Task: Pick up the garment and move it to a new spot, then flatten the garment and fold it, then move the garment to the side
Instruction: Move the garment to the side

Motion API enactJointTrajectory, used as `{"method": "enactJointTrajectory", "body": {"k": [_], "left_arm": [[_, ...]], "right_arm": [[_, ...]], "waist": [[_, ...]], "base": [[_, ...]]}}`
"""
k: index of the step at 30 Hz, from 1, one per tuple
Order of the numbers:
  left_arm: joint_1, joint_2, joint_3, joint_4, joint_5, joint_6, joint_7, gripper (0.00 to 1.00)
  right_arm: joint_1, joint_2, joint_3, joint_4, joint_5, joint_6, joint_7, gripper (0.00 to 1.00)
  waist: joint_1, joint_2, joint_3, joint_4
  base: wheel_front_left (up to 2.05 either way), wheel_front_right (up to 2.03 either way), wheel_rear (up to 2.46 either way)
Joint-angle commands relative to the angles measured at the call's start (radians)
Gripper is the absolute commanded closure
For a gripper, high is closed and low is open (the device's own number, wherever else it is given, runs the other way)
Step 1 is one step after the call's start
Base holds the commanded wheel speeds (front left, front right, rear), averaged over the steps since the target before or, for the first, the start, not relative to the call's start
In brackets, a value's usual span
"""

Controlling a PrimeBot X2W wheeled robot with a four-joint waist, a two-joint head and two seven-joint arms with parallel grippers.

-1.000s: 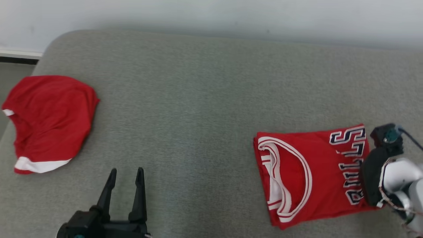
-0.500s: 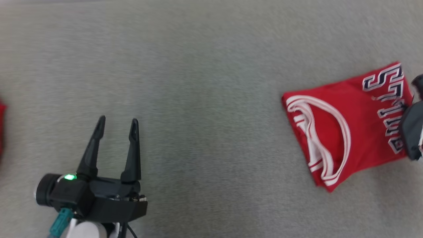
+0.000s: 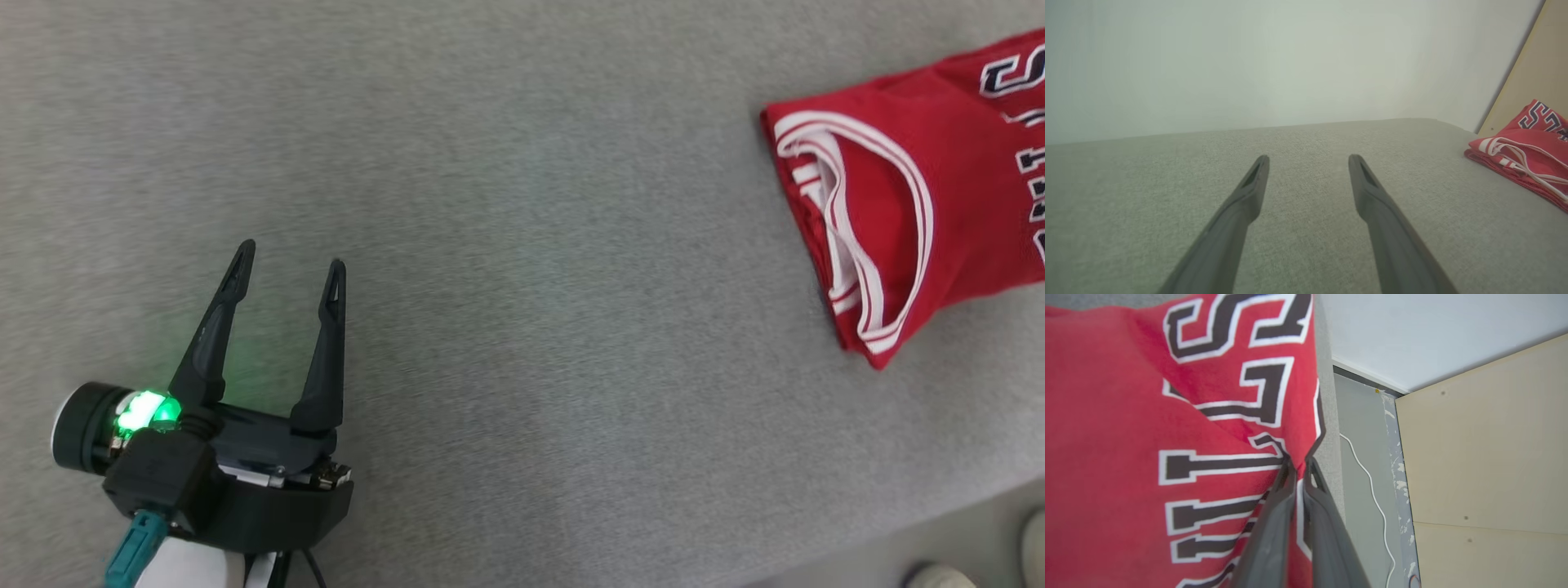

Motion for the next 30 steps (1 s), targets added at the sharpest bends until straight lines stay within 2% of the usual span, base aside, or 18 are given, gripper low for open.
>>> {"method": "enactJointTrajectory", "body": {"k": [1,8,15,16,17,18,24,30], "left_arm": [[-0.018,0.011,-0.004,-0.004,-0.007,0.0,-0.003,0.0],[-0.022,0.03,-0.028,-0.025,-0.02,-0.001,0.004,0.0],[-0.013,0.037,-0.038,-0.003,-0.029,0.001,0.006,0.0],[-0.01,0.037,-0.037,-0.001,-0.032,0.002,0.005,0.0],[-0.008,0.036,-0.036,0.001,-0.034,0.004,0.005,0.0],[-0.007,0.034,-0.035,0.004,-0.036,0.005,0.004,0.0],[0.004,0.01,-0.031,0.035,-0.046,0.016,-0.002,0.0],[0.057,-0.029,0.008,0.083,-0.066,0.033,-0.002,0.0]], "right_arm": [[-0.013,0.013,-0.006,0.01,-0.012,-0.003,-0.024,1.0],[-0.044,0.018,-0.038,0.064,-0.047,-0.003,-0.12,1.0],[-0.06,0.036,-0.077,0.107,-0.106,-0.003,-0.212,1.0],[-0.06,0.039,-0.08,0.111,-0.116,-0.003,-0.218,0.93],[-0.058,0.044,-0.085,0.115,-0.127,-0.003,-0.224,0.4],[-0.057,0.046,-0.095,0.116,-0.136,-0.003,-0.235,0.0],[-0.022,0.083,-0.136,0.102,-0.193,-0.003,-0.3,0.0],[0.076,0.142,-0.151,0.038,-0.192,-0.002,-0.351,0.0]], "waist": [[-0.0001,-0.0002,0.063,-0.07],[-0.0001,-0.0002,0.073,-0.094],[-0.0001,-0.0002,0.059,-0.078],[-0.0001,-0.0002,0.055,-0.074],[-0.0001,-0.0002,0.049,-0.07],[-0.0001,-0.0002,0.043,-0.065],[-0.0001,-0.0002,-0.024,-0.028],[-0.0001,-0.0002,-0.16,0.035]], "base": [[0.0,0.0,0.0],[0.0,0.0,0.0],[0.0,0.0,0.0],[0.0,0.0,0.0],[0.0,0.0,0.0],[0.0,0.0,0.0],[0.0,0.0,0.0],[0.0,0.0,0.0]]}}
